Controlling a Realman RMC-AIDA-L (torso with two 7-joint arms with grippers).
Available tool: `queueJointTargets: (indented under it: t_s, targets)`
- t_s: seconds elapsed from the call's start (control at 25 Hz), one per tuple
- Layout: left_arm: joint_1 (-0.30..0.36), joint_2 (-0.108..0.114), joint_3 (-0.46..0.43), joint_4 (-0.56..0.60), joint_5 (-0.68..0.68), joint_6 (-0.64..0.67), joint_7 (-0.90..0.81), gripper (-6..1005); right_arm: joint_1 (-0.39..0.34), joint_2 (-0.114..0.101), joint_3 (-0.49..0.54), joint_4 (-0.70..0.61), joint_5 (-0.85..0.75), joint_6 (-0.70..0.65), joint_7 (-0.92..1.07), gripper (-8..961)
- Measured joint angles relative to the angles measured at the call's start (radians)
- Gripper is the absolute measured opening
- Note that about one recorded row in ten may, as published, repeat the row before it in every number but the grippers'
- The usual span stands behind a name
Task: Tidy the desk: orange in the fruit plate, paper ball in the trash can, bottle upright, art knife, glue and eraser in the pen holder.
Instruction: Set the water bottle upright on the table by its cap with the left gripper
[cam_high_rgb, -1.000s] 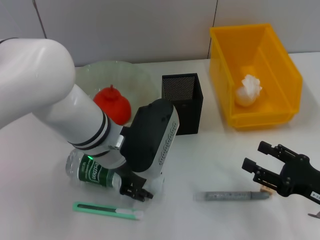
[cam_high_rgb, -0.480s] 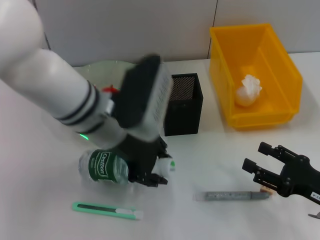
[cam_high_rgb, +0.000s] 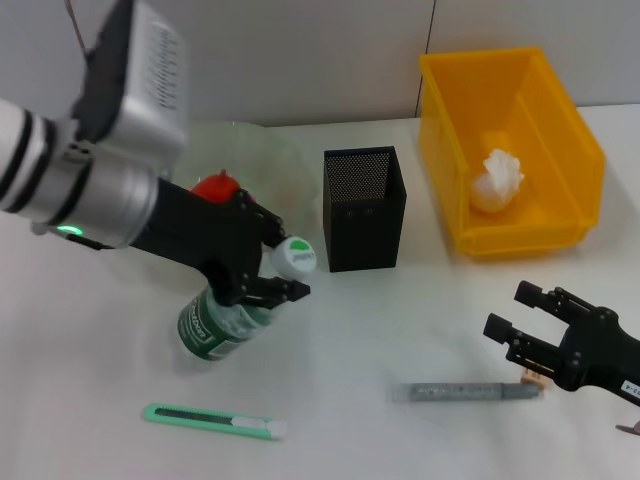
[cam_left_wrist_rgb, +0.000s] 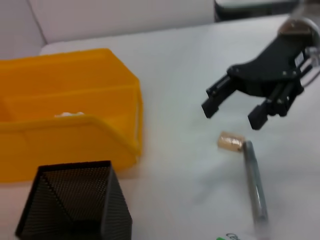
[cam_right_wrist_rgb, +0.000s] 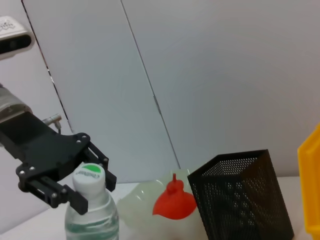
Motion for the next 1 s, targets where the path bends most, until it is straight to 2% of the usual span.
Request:
queueJointTargets:
  t_s: [0.08,0.32,0.48,1.0]
  targets:
    - [0.021,0.0,-0.055,0.003,-0.019,0.018,0.0,450,0.003,-0.002,0.0,0.005,0.0,-0.006,0.007,773]
    - [0.067,0.002,-0.119,0.012,-0.064,0.035,-0.002,450,0.006,-0.003,0.0,0.007,0.001,-0.016,0.009,773]
    - [0.112,0.002,-0.193,0.036,-0.093,0.072,-0.005,450,0.005,-0.003,0.0,0.008,0.001,-0.02,0.011,772]
    - [0.17,0.003,-0.302,0.043,-0.139,0.079,-0.014,449,0.011,-0.003,0.0,0.017,0.001,-0.029,0.022,771]
